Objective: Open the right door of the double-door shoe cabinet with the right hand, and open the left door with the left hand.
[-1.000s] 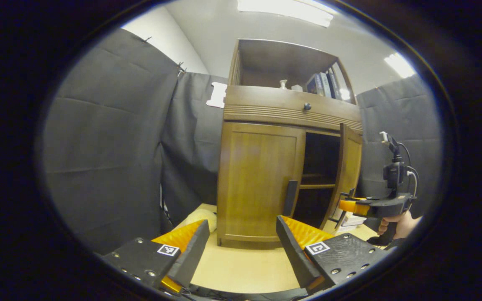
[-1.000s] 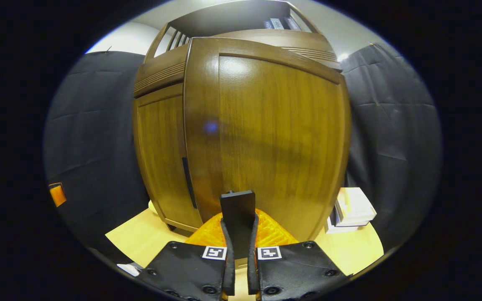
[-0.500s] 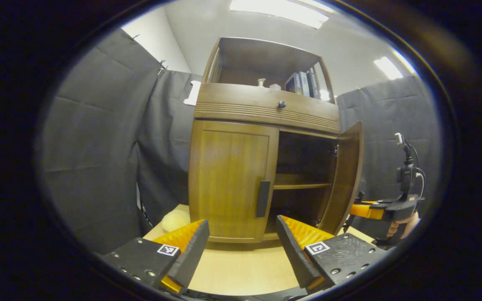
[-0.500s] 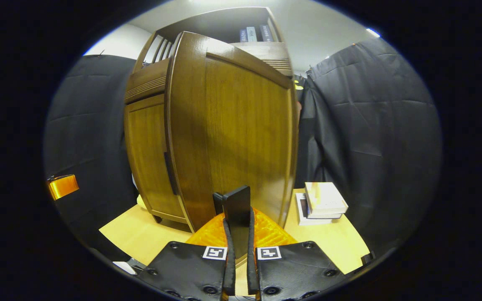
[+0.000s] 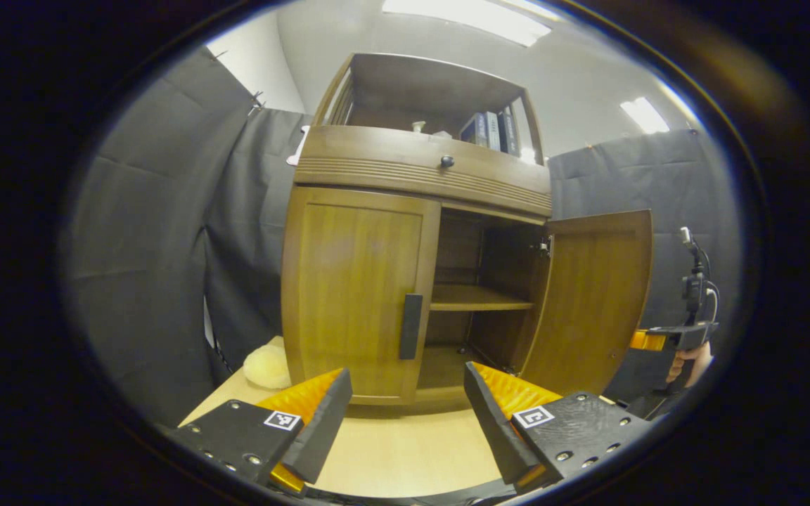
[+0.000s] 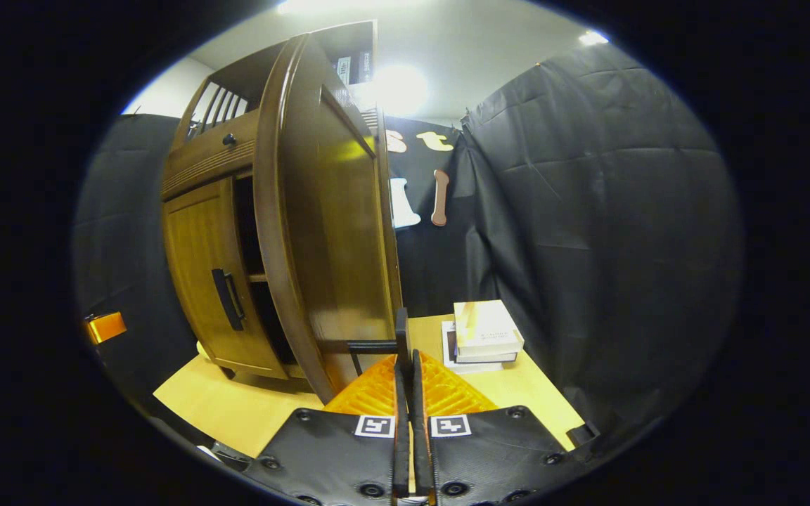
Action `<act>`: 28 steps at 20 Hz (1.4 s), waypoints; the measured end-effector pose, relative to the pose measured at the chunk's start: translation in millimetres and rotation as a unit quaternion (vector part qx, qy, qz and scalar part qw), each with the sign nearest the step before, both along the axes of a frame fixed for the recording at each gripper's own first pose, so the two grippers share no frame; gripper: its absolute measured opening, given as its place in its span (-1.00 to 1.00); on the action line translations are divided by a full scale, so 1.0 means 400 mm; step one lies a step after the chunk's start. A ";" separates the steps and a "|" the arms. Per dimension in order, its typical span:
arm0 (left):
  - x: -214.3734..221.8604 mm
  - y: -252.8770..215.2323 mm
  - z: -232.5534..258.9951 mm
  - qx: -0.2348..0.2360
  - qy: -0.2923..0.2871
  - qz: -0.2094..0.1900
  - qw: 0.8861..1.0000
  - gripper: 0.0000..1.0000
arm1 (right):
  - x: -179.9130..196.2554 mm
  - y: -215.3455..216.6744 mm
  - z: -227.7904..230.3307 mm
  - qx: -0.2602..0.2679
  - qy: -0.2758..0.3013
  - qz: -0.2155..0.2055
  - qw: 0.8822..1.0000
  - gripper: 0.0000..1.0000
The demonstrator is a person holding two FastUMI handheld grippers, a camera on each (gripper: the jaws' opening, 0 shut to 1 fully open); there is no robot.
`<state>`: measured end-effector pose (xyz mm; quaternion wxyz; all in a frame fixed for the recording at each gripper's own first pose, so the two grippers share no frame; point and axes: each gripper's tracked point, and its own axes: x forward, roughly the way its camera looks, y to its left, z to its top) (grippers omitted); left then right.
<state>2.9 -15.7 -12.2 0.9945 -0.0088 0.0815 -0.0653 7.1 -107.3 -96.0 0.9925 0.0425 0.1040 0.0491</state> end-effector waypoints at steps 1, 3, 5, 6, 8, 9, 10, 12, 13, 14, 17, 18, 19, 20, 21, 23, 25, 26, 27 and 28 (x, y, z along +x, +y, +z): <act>0.000 -0.002 -0.001 -0.001 0.002 -0.002 1.000 0.90 | -0.003 -0.017 0.003 -0.009 -0.006 0.007 1.000 -0.91; 0.002 -0.004 -0.002 -0.003 0.005 -0.005 1.000 0.90 | 0.006 -0.044 0.008 -0.019 -0.017 0.023 0.999 -0.88; 0.001 -0.003 -0.002 0.000 0.007 -0.005 1.000 0.90 | 0.012 -0.054 0.004 -0.017 -0.020 0.035 0.999 -1.00; 0.001 -0.004 -0.003 0.002 0.009 -0.005 1.000 0.90 | 0.011 -0.060 0.005 -0.018 -0.021 0.040 0.999 -0.91; 0.002 -0.005 -0.004 0.003 0.012 -0.007 1.000 0.90 | 0.001 -0.073 0.011 -0.029 -0.029 0.040 0.998 -0.88; 0.003 -0.005 -0.004 0.003 0.014 -0.007 1.000 0.90 | -0.006 -0.075 0.010 -0.037 -0.032 0.042 0.998 -0.83; 0.002 -0.005 -0.005 0.002 0.016 -0.007 1.000 0.90 | -0.015 -0.079 0.010 -0.043 -0.033 0.042 0.998 -0.81; 0.002 -0.006 -0.004 -0.002 0.019 -0.009 1.000 0.91 | -0.026 -0.081 0.013 -0.047 -0.034 0.039 0.998 -0.78; 0.004 -0.007 -0.003 -0.003 0.021 -0.010 1.000 0.91 | -0.035 -0.083 0.008 -0.050 -0.033 0.035 0.998 -0.81; 0.003 -0.007 -0.004 -0.004 0.024 -0.011 1.000 0.91 | -0.043 -0.086 0.010 -0.052 -0.033 0.030 0.998 -0.78; 0.005 -0.007 -0.003 -0.004 0.026 -0.013 1.000 0.91 | -0.074 -0.105 0.025 -0.046 -0.036 0.004 0.998 -0.75; 0.003 -0.008 -0.004 -0.004 0.026 -0.015 1.000 0.91 | -0.089 -0.116 0.032 -0.041 -0.037 -0.007 0.998 -0.74; 0.004 -0.009 -0.003 -0.004 0.026 -0.017 1.000 0.91 | -0.104 -0.131 0.040 -0.035 -0.041 -0.021 0.998 -0.74; 0.003 -0.010 -0.004 -0.004 0.025 -0.018 1.000 0.91 | -0.115 -0.145 0.054 -0.026 -0.044 -0.034 0.998 -0.75; 0.006 -0.011 -0.004 -0.004 0.024 -0.019 1.000 0.91 | -0.137 -0.164 0.057 -0.016 -0.044 -0.049 0.998 -0.59; 0.008 -0.012 -0.006 -0.007 0.024 -0.019 1.000 0.92 | -0.163 -0.195 0.069 0.000 -0.046 -0.077 0.996 -0.37; 0.011 -0.010 -0.004 -0.012 0.024 -0.021 0.999 0.92 | -0.176 -0.216 0.076 0.008 -0.046 -0.094 0.995 0.48; 0.013 -0.009 -0.004 -0.014 0.023 -0.022 0.999 0.92 | -0.179 -0.236 0.079 0.005 -0.046 -0.109 0.993 0.90; 0.016 -0.009 -0.003 -0.015 0.022 -0.021 0.999 0.92 | -0.192 -0.249 0.086 0.002 -0.046 -0.119 0.992 0.93; 0.017 -0.004 -0.003 -0.015 0.020 -0.018 1.000 0.92 | -0.197 -0.261 0.097 -0.002 -0.047 -0.128 0.991 0.94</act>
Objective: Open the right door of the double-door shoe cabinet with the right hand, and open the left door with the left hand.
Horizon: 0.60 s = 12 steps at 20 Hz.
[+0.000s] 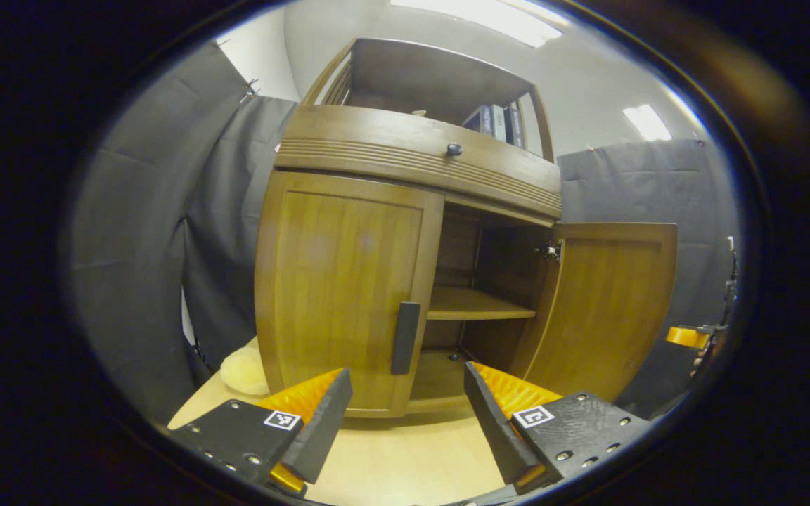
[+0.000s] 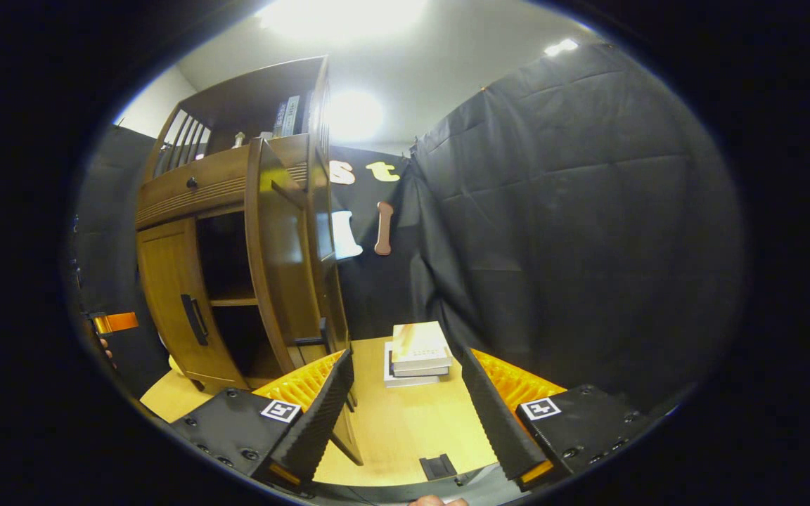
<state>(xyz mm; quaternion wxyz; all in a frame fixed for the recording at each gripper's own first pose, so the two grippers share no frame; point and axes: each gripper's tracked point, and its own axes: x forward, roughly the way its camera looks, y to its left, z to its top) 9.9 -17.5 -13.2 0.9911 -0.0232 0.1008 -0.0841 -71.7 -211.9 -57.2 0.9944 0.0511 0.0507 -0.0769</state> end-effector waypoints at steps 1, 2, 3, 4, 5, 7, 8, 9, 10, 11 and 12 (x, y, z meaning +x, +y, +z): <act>0.006 0.002 0.003 0.000 -0.001 0.003 1.000 0.92 | -0.003 -0.013 0.010 -0.004 -0.001 -0.009 1.000 0.95; 0.019 0.009 0.008 -0.001 -0.004 0.008 1.000 0.87 | -0.002 -0.023 0.023 -0.008 -0.003 -0.017 1.000 0.95; 0.035 0.017 0.014 0.000 -0.007 0.014 1.000 0.87 | -0.001 -0.035 0.031 -0.010 -0.004 -0.025 1.000 0.95; 0.046 0.027 0.018 0.001 -0.008 0.019 1.000 0.87 | 0.003 -0.046 0.041 -0.011 -0.001 -0.032 0.999 0.95; 0.064 0.034 0.022 0.004 -0.007 0.025 1.000 0.92 | 0.005 -0.058 0.049 -0.013 -0.002 -0.041 0.999 0.95; 0.097 0.044 0.034 0.005 -0.010 0.032 0.999 0.90 | 0.029 -0.072 0.078 -0.015 -0.008 -0.051 0.999 0.95; 0.118 0.051 0.046 0.004 -0.014 0.035 0.999 0.90 | 0.046 -0.079 0.091 -0.019 -0.010 -0.052 0.998 0.95; 0.129 0.050 0.046 0.003 -0.017 0.039 0.999 0.86 | 0.062 -0.090 0.096 -0.023 -0.010 -0.055 0.998 0.95; 0.153 0.051 0.043 0.002 -0.016 0.042 0.999 0.92 | 0.081 -0.101 0.104 -0.025 -0.011 -0.057 0.998 0.94; 0.182 0.048 0.042 0.003 -0.012 0.047 0.999 0.90 | 0.100 -0.112 0.110 -0.026 -0.012 -0.060 0.998 0.94; 0.216 0.044 0.042 0.002 -0.007 0.051 0.999 0.92 | 0.123 -0.121 0.117 -0.024 -0.012 -0.062 0.998 0.95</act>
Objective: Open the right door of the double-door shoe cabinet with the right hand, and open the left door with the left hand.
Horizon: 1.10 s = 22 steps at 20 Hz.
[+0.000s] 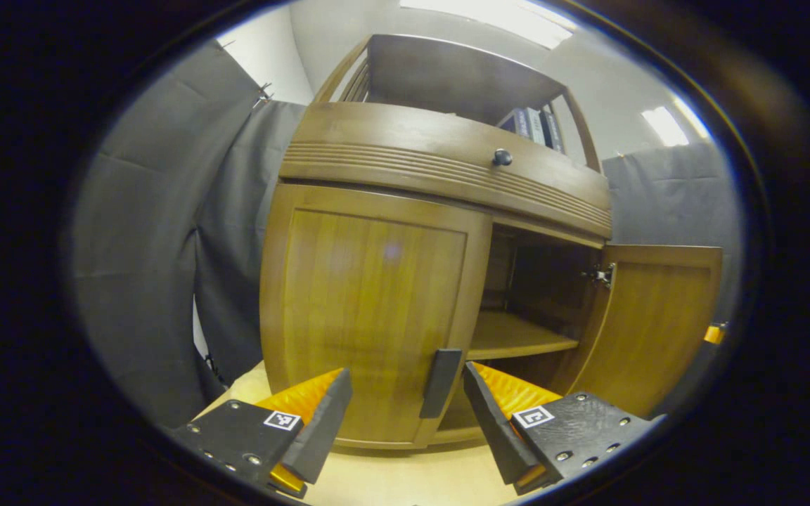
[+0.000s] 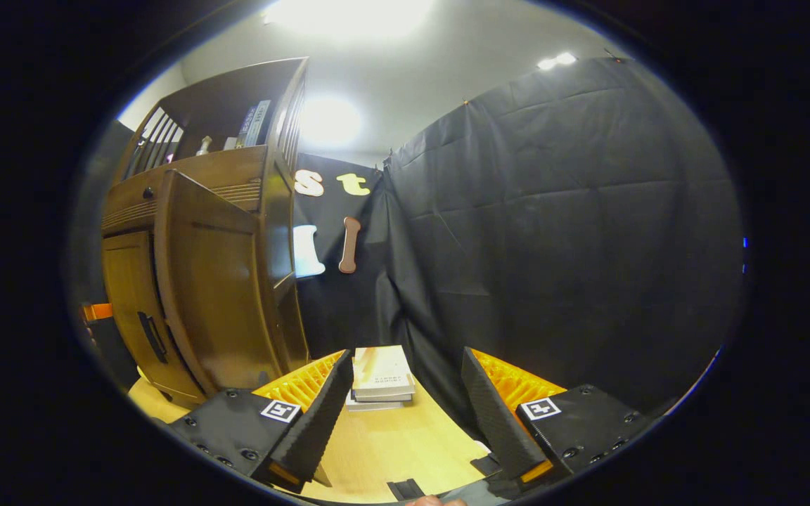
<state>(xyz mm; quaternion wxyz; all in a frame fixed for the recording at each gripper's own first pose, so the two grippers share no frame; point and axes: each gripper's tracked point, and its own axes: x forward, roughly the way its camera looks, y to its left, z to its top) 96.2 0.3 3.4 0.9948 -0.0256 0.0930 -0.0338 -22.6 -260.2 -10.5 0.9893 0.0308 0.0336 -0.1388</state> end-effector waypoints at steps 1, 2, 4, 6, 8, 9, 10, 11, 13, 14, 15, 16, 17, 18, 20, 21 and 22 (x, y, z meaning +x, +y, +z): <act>0.033 -0.006 -0.002 -0.002 0.006 0.004 1.000 0.92 | 0.021 -0.008 -0.004 0.004 0.004 -0.003 1.000 0.95; 0.062 -0.017 -0.005 -0.004 0.008 0.004 1.000 0.92 | 0.039 -0.015 -0.001 0.006 0.001 -0.004 1.000 0.96; 0.121 -0.043 -0.010 -0.003 0.008 0.000 1.000 0.92 | 0.072 -0.029 0.000 0.005 -0.003 -0.009 1.000 0.94; 0.171 -0.064 -0.037 0.005 0.012 0.004 1.000 0.83 | 0.104 -0.033 -0.008 0.009 -0.003 -0.005 1.000 0.84; 0.210 -0.090 -0.069 0.010 0.016 0.008 1.000 0.83 | 0.130 -0.039 -0.022 0.010 0.002 -0.001 1.000 0.84; 0.227 -0.101 -0.086 0.012 0.022 0.012 1.000 0.86 | 0.146 -0.045 -0.024 0.010 0.003 0.001 1.000 0.84; 0.236 -0.119 -0.114 0.013 0.028 0.015 0.999 0.89 | 0.161 -0.051 -0.026 0.009 0.004 0.002 1.000 0.84; 0.251 -0.124 -0.128 0.014 0.032 0.019 0.999 0.92 | 0.175 -0.055 -0.030 0.010 0.004 0.003 1.000 0.84; 0.271 -0.130 -0.152 0.016 0.037 0.018 0.999 0.72 | 0.206 -0.063 -0.032 0.011 0.002 0.007 1.000 0.84; 0.275 -0.128 -0.161 0.019 0.040 0.020 0.999 0.63 | 0.221 -0.067 -0.033 0.012 0.002 0.009 1.000 0.84; 0.283 -0.128 -0.173 0.026 0.042 0.026 0.998 0.53 | 0.239 -0.072 -0.040 0.012 0.003 0.012 1.000 0.84; 0.277 -0.134 -0.180 0.026 0.044 0.024 0.998 0.43 | 0.253 -0.075 -0.043 0.012 0.004 0.016 1.000 0.84; 0.279 -0.136 -0.192 0.027 0.048 0.023 0.998 0.34 | 0.267 -0.082 -0.046 0.011 0.005 0.019 1.000 0.84; 0.282 -0.134 -0.201 0.031 0.053 0.025 0.998 0.34 | 0.281 -0.086 -0.048 0.011 0.004 0.022 1.000 0.95; 0.291 -0.147 -0.219 0.035 0.058 0.027 0.997 0.34 | 0.303 -0.095 -0.055 0.014 0.006 0.027 1.000 0.95; 0.296 -0.153 -0.226 0.036 0.059 0.028 0.997 0.34 | 0.312 -0.101 -0.058 0.015 0.005 0.029 0.999 0.95; 0.291 -0.156 -0.232 0.036 0.062 0.025 0.997 0.34 | 0.322 -0.102 -0.060 0.017 0.004 0.030 0.999 0.95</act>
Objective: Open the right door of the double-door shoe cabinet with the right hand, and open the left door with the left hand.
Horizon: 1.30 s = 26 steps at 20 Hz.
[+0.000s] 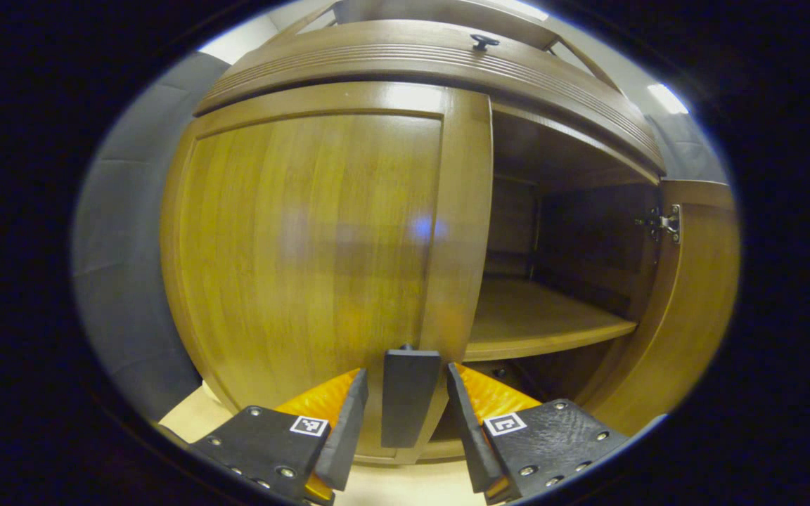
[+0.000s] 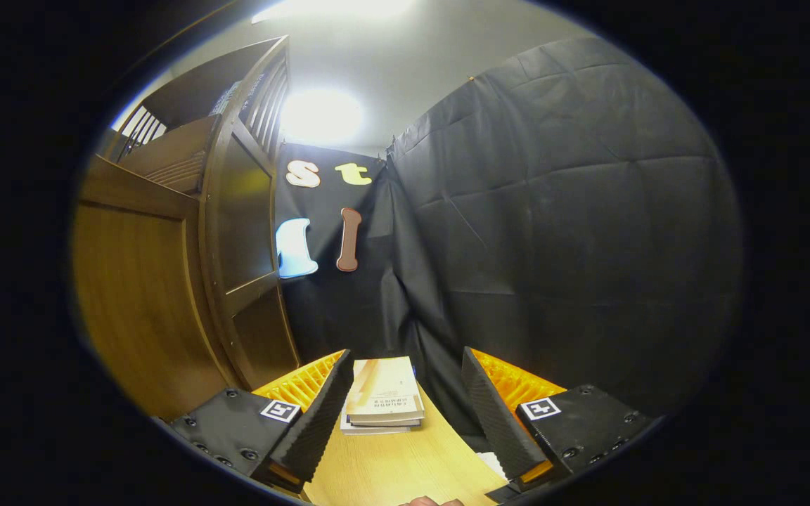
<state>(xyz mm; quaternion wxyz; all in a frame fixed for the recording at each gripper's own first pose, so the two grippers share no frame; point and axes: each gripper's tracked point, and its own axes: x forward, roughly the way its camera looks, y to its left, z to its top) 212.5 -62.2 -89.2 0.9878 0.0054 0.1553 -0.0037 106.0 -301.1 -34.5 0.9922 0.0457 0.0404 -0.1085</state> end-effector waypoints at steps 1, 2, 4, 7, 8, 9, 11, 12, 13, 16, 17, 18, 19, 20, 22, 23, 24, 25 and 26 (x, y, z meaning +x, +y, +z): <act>0.002 -0.008 -0.006 -0.001 0.004 -0.004 1.000 0.34 | 0.006 0.000 -0.005 0.002 0.000 0.003 1.000 0.95; -0.007 0.005 -0.009 0.015 0.008 0.015 1.000 0.34 | 0.009 -0.001 -0.008 0.003 0.000 0.005 1.000 0.95; -0.005 0.001 -0.017 0.013 0.006 0.008 1.000 -0.17 | 0.018 -0.001 -0.012 0.002 0.002 0.009 1.000 0.95; -0.002 -0.003 -0.021 0.024 0.007 0.009 1.000 -0.31 | 0.015 0.008 -0.012 0.000 0.003 0.017 1.000 0.95; -0.012 -0.008 -0.011 0.023 0.004 0.008 1.000 -0.35 | 0.009 0.008 -0.003 -0.001 0.000 0.016 1.000 0.96; -0.010 -0.003 -0.017 0.021 0.007 0.004 1.000 -0.39 | -0.002 0.009 0.002 -0.002 -0.002 0.013 1.000 0.96; -0.019 -0.006 -0.012 0.011 0.008 -0.004 1.000 -0.48 | -0.025 0.017 0.008 0.000 -0.007 0.006 1.000 0.96; -0.023 -0.007 -0.013 0.011 0.007 -0.009 1.000 -0.52 | -0.039 0.023 0.013 0.000 -0.009 0.003 1.000 0.95; -0.020 -0.007 -0.012 0.013 0.006 -0.014 1.000 -0.57 | -0.054 0.028 0.011 -0.001 -0.008 0.000 1.000 0.95; -0.018 -0.012 -0.014 0.012 0.005 -0.025 1.000 -0.57 | -0.104 0.048 0.015 -0.003 -0.002 -0.011 1.000 0.96; -0.016 -0.014 -0.013 0.011 0.006 -0.029 1.000 -0.57 | -0.121 0.061 0.016 -0.003 -0.004 -0.012 1.000 0.95; -0.018 -0.014 -0.014 0.011 0.006 -0.034 0.999 -0.57 | -0.138 0.070 0.017 -0.003 -0.002 -0.017 1.000 0.95; -0.016 -0.017 -0.013 0.011 0.007 -0.038 0.999 -0.57 | -0.157 0.078 0.012 -0.003 0.000 -0.022 1.000 0.94; -0.018 -0.018 -0.015 0.010 0.009 -0.042 0.999 -0.57 | -0.176 0.087 0.018 -0.004 -0.002 -0.028 1.000 0.95; -0.019 -0.022 -0.018 0.010 0.008 -0.051 0.999 -0.57 | -0.212 0.113 0.016 -0.002 -0.003 -0.033 0.999 0.95; -0.017 -0.024 -0.016 0.009 0.007 -0.055 0.998 -0.57 | -0.231 0.126 0.005 -0.002 0.000 -0.033 0.999 0.95; -0.021 -0.025 -0.015 0.009 0.006 -0.058 0.998 -0.57 | -0.250 0.138 0.000 -0.003 0.002 -0.036 0.999 0.95; -0.019 -0.025 -0.012 0.009 0.004 -0.061 0.998 -0.57 | -0.267 0.144 -0.005 -0.005 0.003 -0.039 0.999 0.95; -0.019 -0.027 -0.009 0.009 0.001 -0.064 0.998 -0.57 | -0.285 0.158 -0.007 -0.004 0.003 -0.039 0.999 0.95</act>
